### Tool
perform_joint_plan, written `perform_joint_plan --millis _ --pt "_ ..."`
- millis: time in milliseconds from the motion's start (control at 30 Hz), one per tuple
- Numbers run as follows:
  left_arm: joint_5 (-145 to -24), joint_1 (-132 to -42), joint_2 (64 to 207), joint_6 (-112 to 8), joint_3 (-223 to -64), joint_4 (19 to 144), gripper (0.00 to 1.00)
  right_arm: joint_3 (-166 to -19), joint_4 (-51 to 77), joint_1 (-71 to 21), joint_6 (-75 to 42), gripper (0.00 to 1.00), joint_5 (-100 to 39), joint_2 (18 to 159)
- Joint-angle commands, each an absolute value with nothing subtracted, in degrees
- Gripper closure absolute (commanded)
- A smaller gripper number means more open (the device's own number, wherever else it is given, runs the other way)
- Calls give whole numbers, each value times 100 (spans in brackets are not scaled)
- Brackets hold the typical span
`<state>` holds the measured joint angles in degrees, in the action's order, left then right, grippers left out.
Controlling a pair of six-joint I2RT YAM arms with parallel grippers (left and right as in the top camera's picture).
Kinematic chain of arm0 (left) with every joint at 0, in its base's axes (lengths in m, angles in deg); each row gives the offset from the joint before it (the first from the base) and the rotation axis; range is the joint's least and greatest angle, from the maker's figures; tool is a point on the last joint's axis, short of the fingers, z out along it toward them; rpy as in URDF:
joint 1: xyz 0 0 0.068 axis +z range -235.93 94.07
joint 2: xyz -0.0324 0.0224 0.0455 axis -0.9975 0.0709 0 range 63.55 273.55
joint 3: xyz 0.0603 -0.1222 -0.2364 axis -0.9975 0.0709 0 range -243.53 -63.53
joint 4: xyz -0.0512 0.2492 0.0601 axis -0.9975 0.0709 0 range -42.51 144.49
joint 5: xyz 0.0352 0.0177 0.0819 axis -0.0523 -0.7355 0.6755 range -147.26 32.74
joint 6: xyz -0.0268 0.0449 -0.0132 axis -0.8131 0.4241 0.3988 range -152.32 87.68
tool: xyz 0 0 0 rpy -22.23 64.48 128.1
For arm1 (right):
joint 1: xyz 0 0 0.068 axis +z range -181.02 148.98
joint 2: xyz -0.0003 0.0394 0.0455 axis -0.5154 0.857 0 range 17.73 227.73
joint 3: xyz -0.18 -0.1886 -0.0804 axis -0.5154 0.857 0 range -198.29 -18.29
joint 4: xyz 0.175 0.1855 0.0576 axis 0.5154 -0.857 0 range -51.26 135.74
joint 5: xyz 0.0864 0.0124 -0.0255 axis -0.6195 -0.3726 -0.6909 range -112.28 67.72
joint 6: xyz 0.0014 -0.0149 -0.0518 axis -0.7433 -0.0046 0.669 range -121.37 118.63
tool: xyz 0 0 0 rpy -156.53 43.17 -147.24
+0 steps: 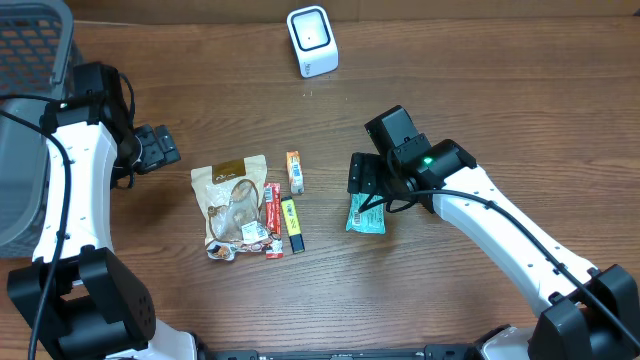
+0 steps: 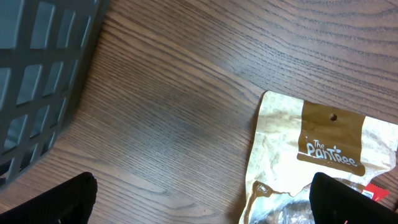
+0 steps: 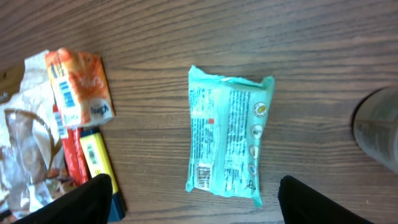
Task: Scan the item barcode
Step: 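Carry the wipes pack left toward the item cluster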
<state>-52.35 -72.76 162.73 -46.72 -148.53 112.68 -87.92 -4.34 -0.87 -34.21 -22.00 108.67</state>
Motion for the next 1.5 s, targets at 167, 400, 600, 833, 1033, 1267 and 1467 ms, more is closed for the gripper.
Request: perform_joint_plan --millis 167,400,600,833,1033,1267,1467 --pt "-5242 -7287 16255 -4604 -14877 11281 0 -8691 -402 -54 -3414 21 -2052 10852" --pt "-5242 -7287 16255 -4604 -14877 11281 0 -8370 -362 -39 -3239 27 -2082 11055" --pt "-5242 -7287 16255 -4604 -14877 11281 0 -8132 -10 -11 -3102 32 -2242 11636" --pt "-5242 -7287 16255 -4604 -14877 11283 0 -8132 149 7 -3027 44 -2297 12113" --pt "-5242 -7287 16255 -4604 -14877 11281 0 -8127 195 151 -3029 43 -2336 12139" --pt "-5242 -7287 16255 -4604 -14877 11281 0 -8145 261 289 -2942 33 -2032 12137" --pt "-5242 -7287 16255 -4604 -14877 11283 0 -9122 -395 184 -2739 28 -1958 12135"
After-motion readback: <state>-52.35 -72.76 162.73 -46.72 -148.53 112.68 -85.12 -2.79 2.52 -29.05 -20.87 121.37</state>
